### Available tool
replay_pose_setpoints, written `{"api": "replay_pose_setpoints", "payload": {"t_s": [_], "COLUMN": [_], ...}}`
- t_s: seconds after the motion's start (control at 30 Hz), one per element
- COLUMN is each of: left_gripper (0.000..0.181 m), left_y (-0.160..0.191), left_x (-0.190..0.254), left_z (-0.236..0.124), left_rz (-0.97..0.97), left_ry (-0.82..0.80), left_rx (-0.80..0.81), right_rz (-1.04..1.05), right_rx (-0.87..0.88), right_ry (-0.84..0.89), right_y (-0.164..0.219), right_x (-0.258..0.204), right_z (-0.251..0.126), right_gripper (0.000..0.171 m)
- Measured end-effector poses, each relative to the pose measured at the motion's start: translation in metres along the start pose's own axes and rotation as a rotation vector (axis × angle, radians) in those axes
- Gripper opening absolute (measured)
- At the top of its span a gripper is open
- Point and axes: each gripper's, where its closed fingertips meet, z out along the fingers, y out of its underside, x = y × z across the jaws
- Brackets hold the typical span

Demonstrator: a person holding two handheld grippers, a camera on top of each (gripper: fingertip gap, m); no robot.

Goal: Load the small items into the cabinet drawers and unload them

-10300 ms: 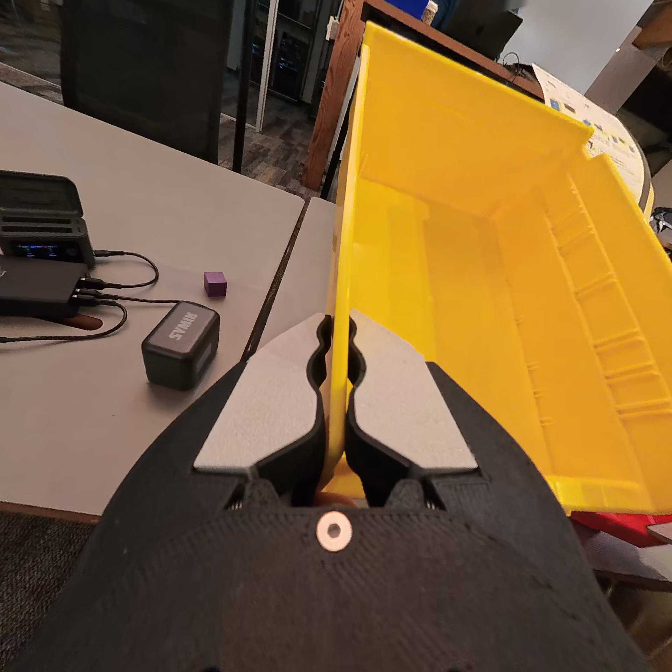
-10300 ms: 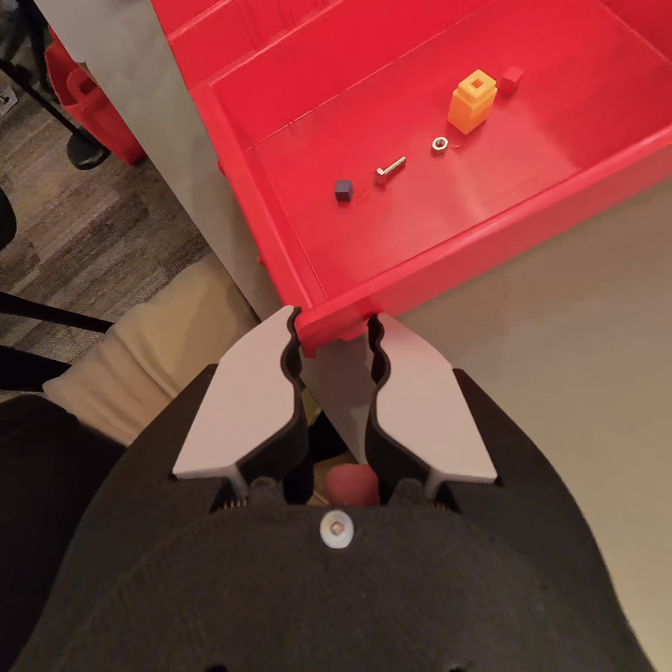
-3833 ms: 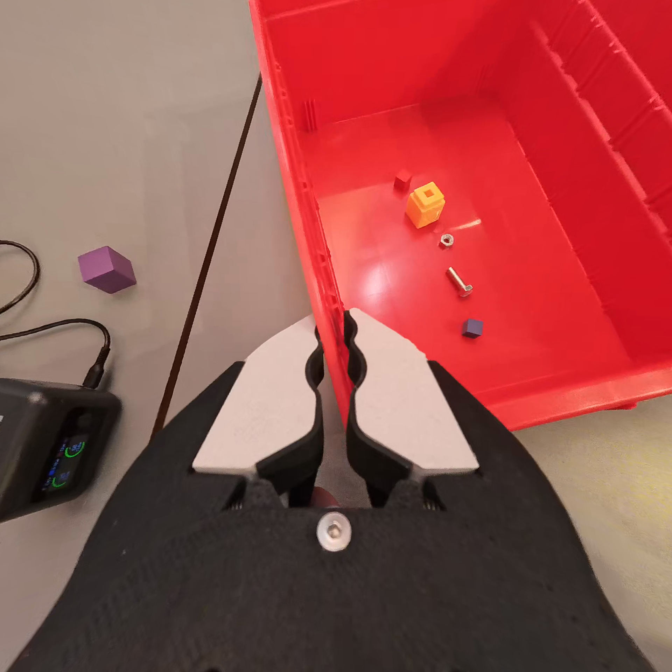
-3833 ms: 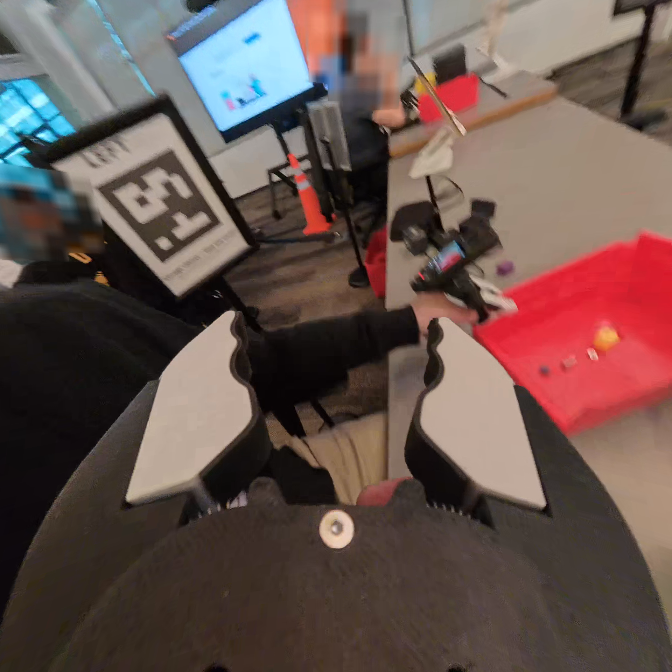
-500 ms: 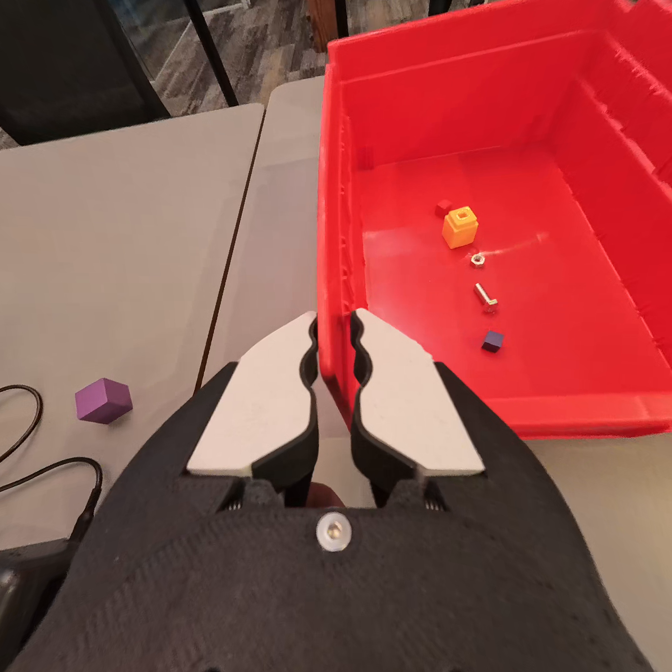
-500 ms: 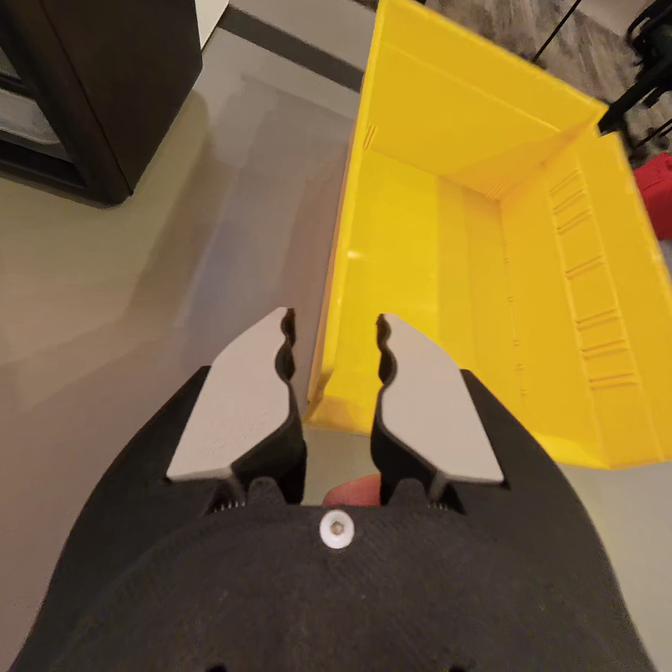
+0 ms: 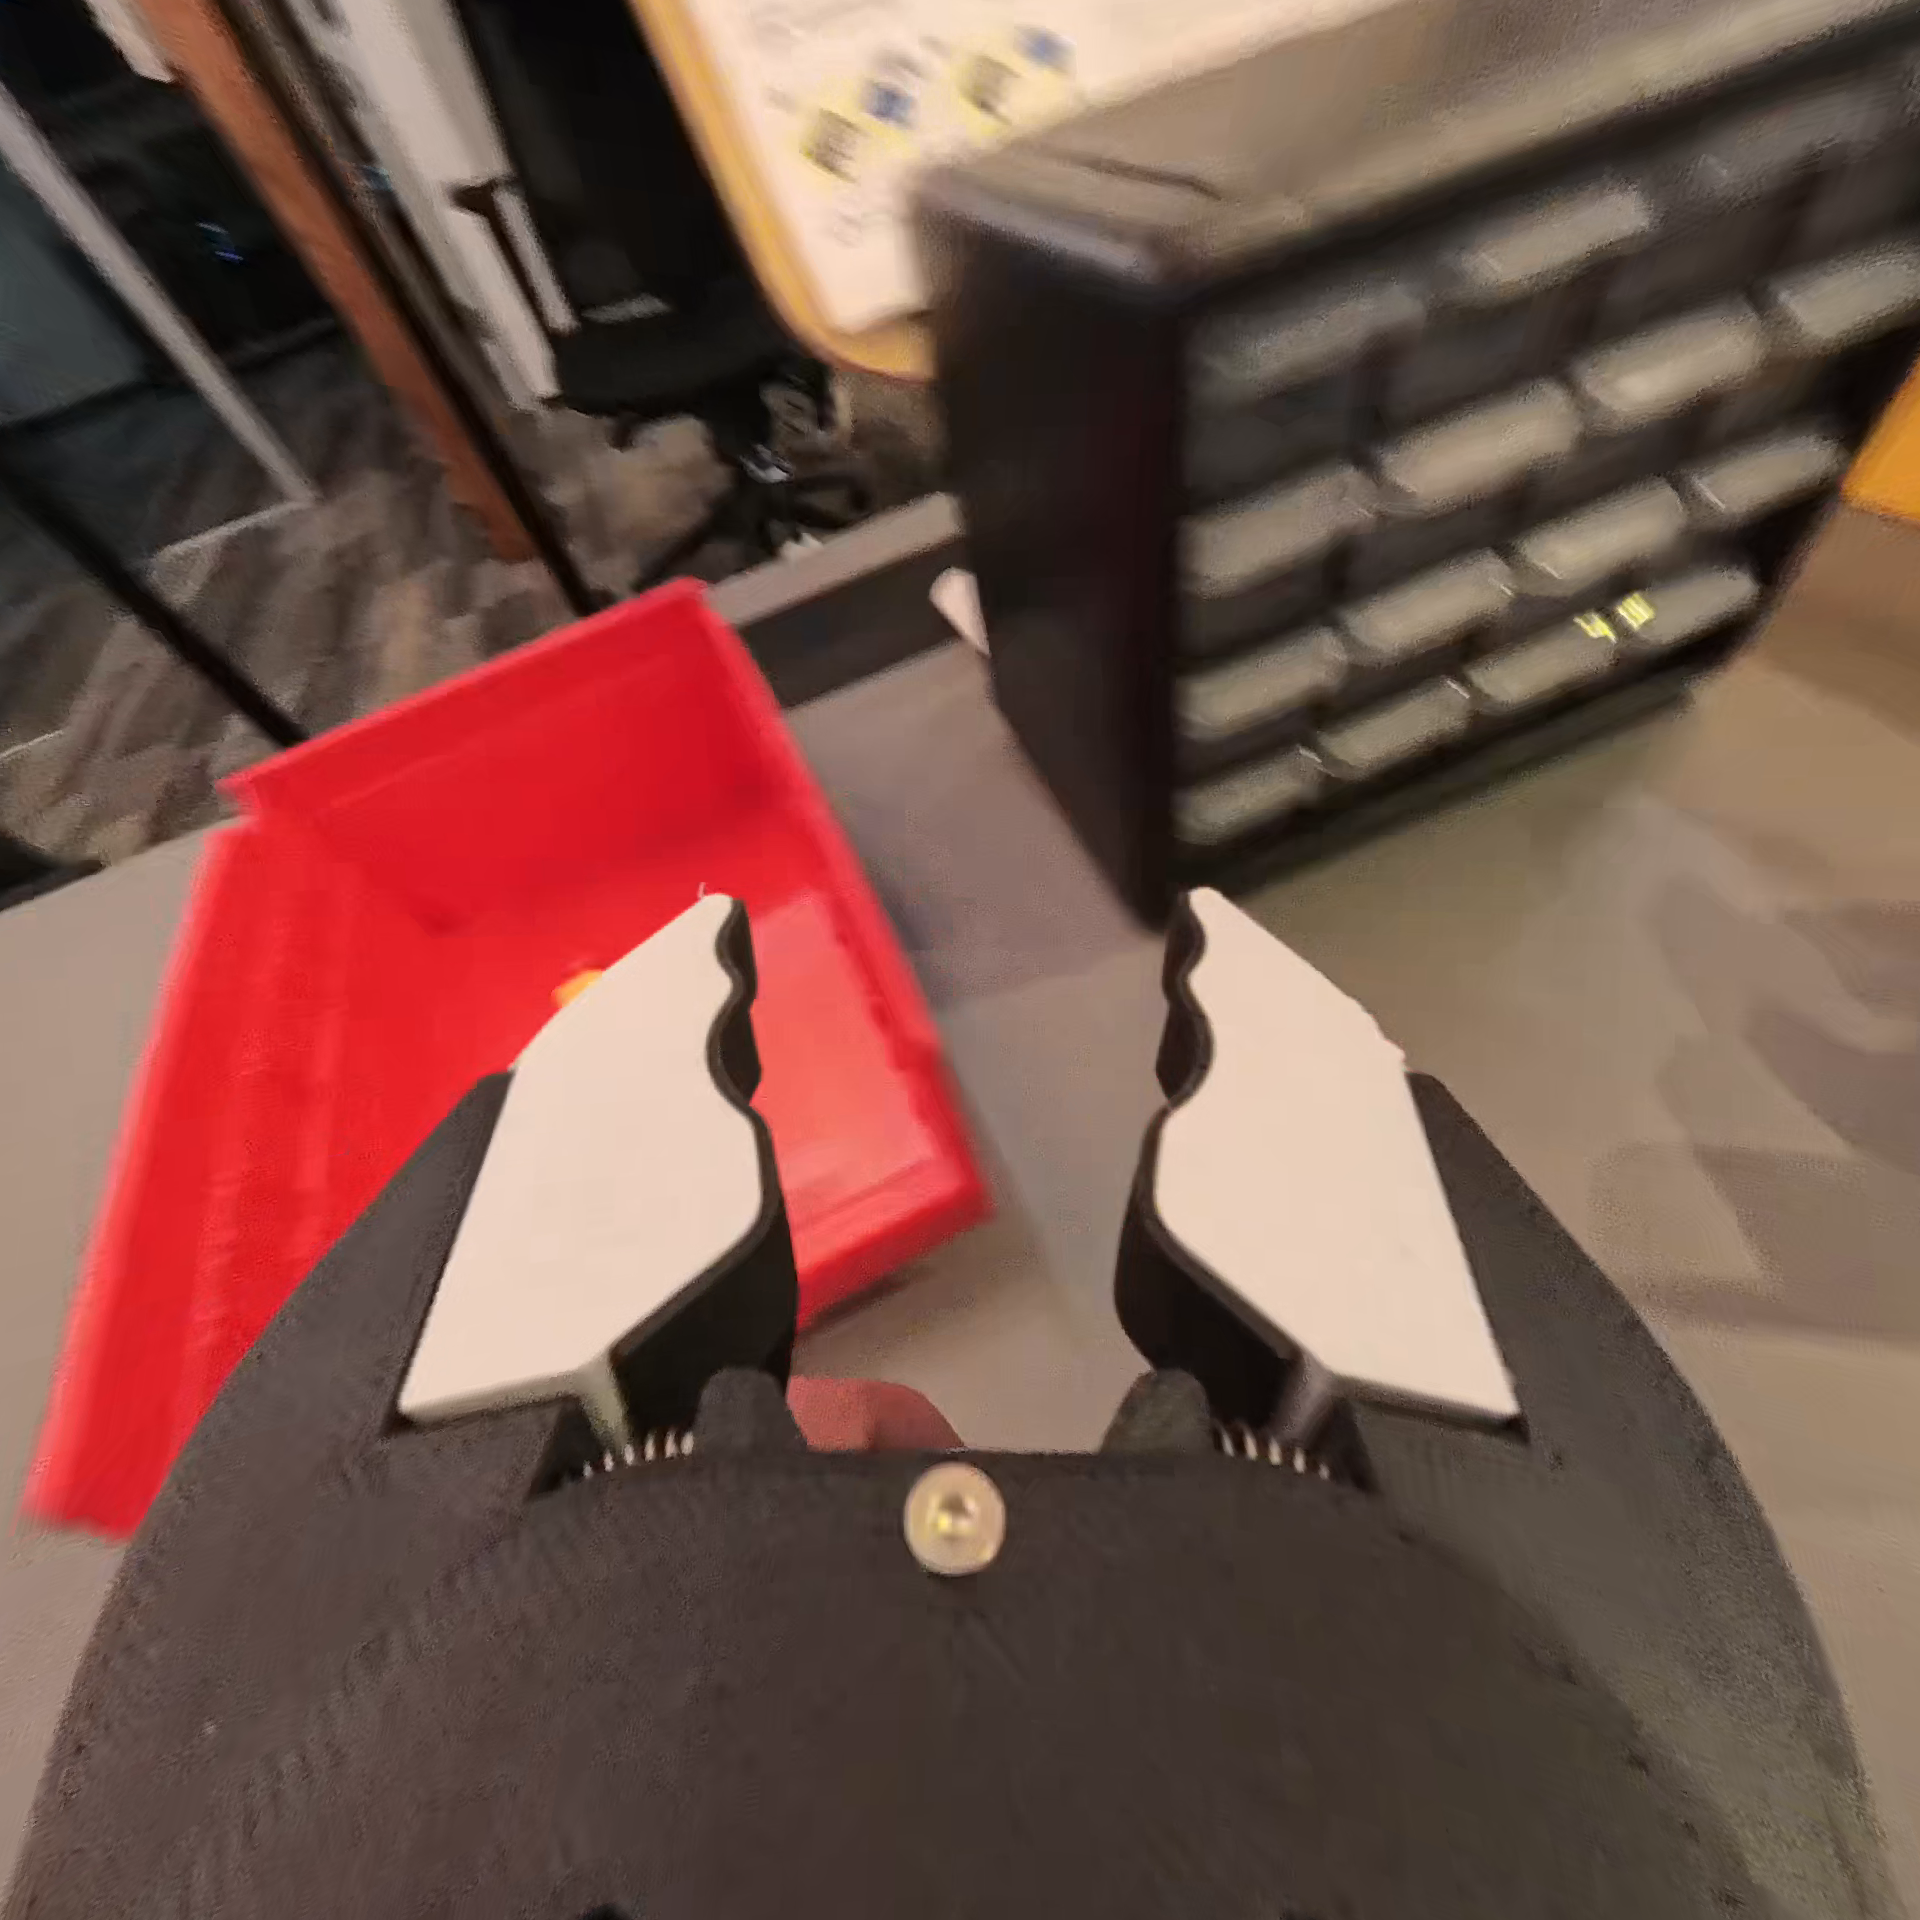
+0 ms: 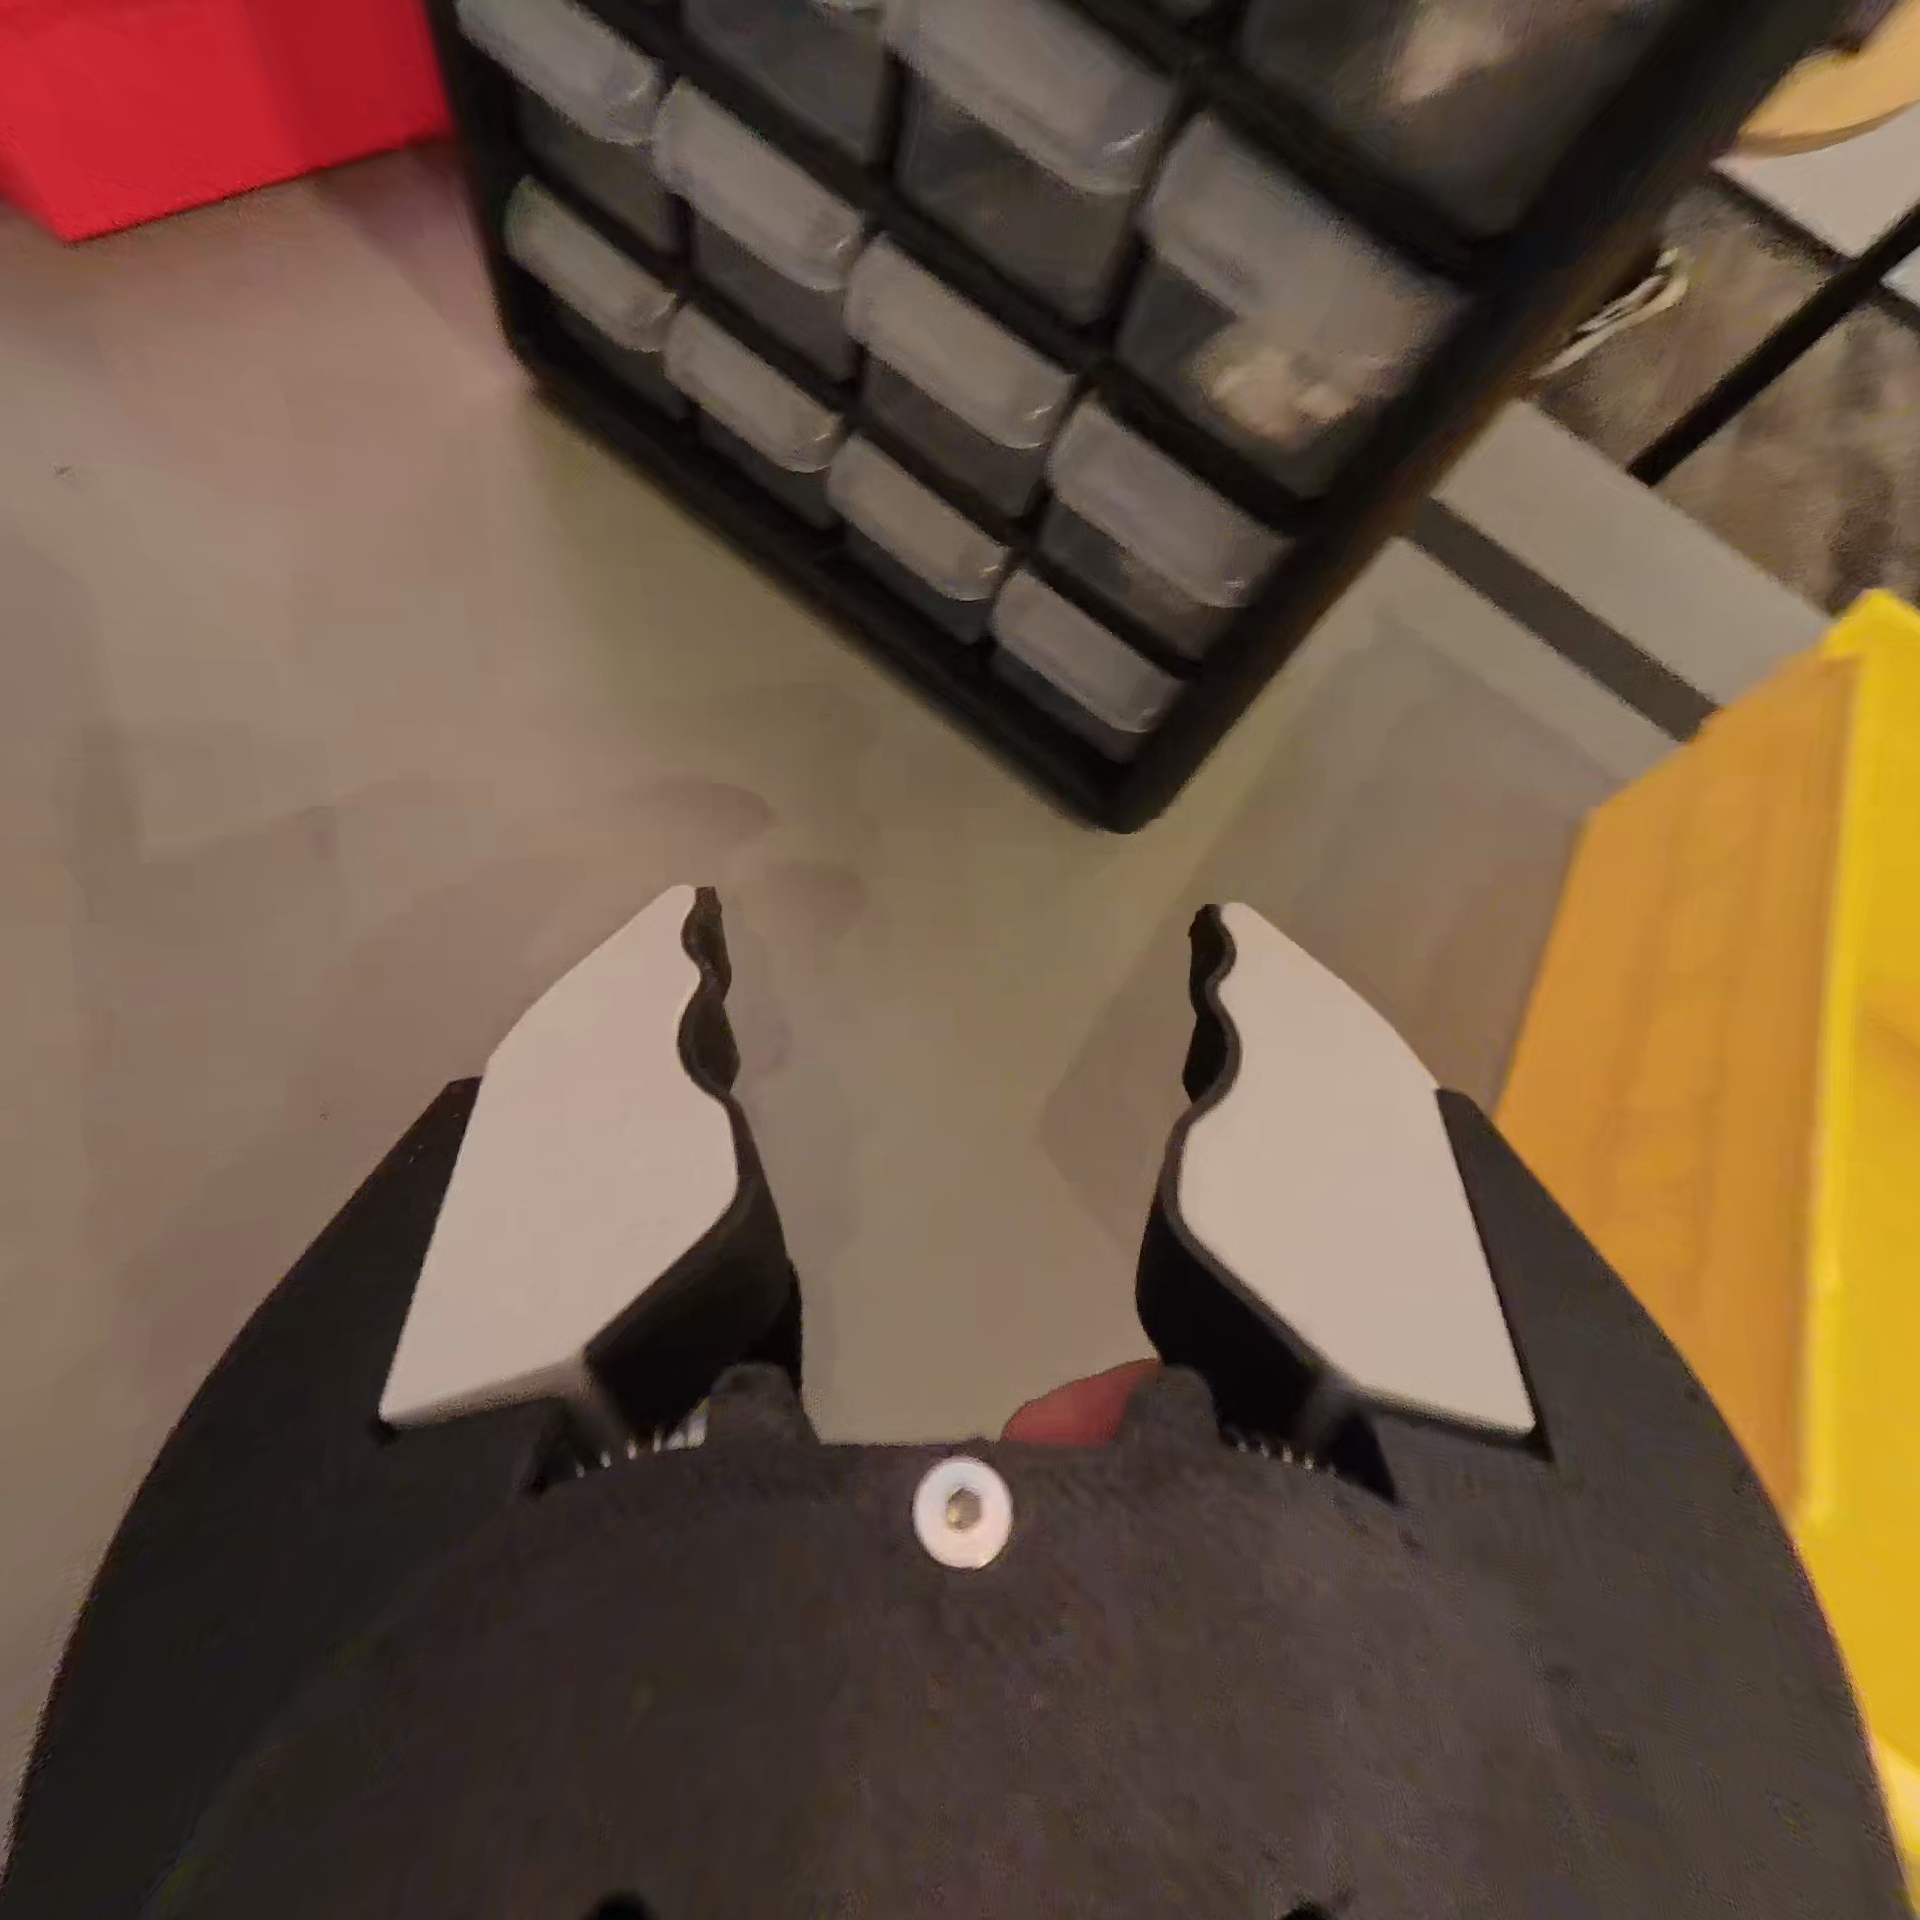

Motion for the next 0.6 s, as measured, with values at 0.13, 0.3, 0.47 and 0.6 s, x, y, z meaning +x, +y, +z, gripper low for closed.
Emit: {"api": "replay_pose_setpoints", "payload": {"t_s": [0.13, 0.3, 0.47, 0.6], "left_gripper": [0.073, 0.086, 0.085, 0.088], "left_y": [0.01, 0.038, 0.074, 0.092], "left_x": [0.058, 0.095, 0.13, 0.145], "left_z": [0.025, 0.052, 0.067, 0.07], "left_rz": [0.11, 0.124, 0.066, 0.069], "left_ry": [0.067, 0.143, 0.286, 0.341], "left_rx": [-0.05, -0.16, -0.294, -0.358], "right_rz": [-0.118, -0.033, -0.05, -0.001], "right_rx": [-0.056, -0.049, -0.102, -0.127], "right_ry": [0.009, -0.084, -0.118, -0.168], "right_y": [0.006, 0.007, 0.023, 0.031], "right_x": [-0.018, -0.035, -0.044, -0.052], "right_z": [0.018, 0.033, 0.05, 0.056], "right_gripper": [0.094, 0.101, 0.113, 0.115]}}
